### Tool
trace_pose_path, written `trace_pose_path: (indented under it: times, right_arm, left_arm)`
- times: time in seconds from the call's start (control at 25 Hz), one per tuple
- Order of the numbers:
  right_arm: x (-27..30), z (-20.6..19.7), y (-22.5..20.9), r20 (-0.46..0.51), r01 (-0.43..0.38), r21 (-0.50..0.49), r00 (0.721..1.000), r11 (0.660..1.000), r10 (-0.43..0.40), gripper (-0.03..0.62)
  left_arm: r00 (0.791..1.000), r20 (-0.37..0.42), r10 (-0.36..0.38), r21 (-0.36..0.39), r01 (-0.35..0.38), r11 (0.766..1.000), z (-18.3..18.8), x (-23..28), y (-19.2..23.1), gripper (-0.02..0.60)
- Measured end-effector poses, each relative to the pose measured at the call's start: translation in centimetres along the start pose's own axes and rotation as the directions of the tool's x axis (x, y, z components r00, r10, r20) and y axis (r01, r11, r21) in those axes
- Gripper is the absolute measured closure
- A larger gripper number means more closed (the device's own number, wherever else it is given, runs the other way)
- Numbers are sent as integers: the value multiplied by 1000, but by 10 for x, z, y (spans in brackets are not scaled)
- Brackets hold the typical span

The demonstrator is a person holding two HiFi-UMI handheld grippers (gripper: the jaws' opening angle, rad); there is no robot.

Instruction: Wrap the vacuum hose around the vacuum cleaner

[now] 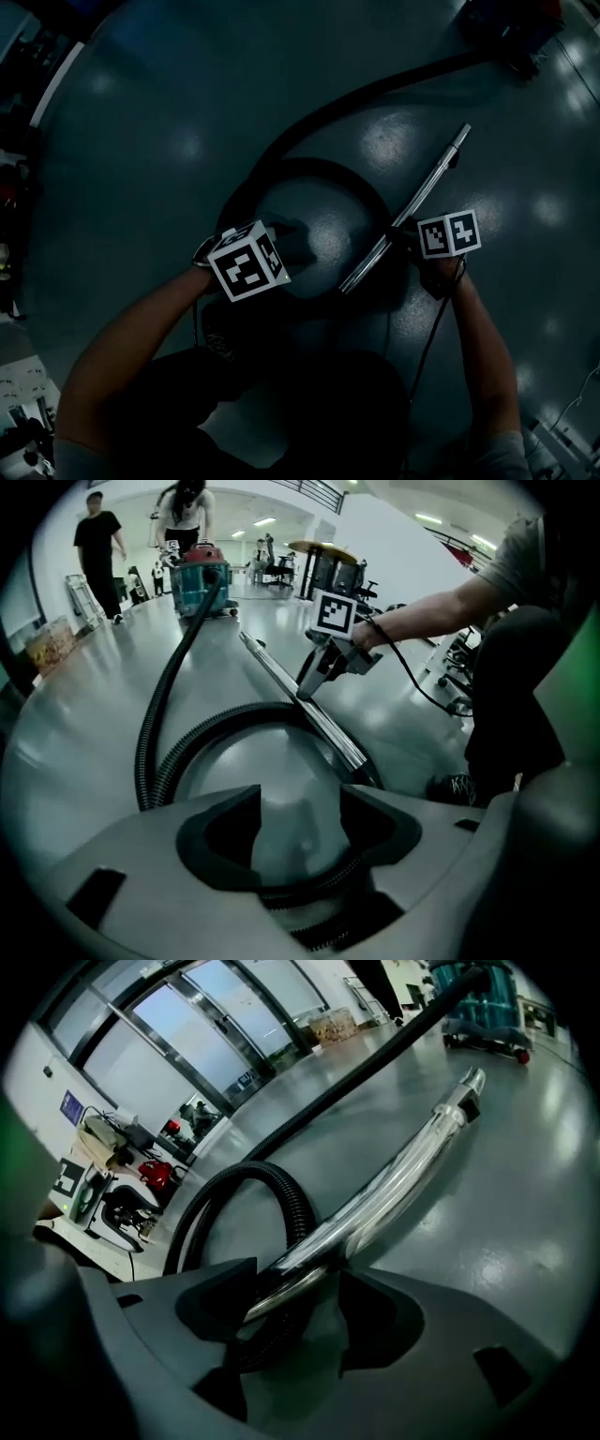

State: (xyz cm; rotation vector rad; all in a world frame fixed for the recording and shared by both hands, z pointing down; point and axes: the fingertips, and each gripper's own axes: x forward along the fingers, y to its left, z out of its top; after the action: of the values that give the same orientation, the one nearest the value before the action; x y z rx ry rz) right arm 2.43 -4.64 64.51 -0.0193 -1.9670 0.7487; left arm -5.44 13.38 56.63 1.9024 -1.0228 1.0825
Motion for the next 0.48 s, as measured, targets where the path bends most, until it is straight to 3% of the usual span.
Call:
trace_pose_path:
  times: [0.24, 0.48]
  right_arm:
    - [28, 40, 43, -93, -9, -158, 996, 987, -6, 333]
    - [40, 63, 47, -127, 10, -284, 991, 959, -48, 333]
  left_arm:
    - [998, 37, 52, 34, -53, 998, -28, -46, 45, 313]
    - [999, 39, 29, 76, -32, 997, -40, -42, 68, 313]
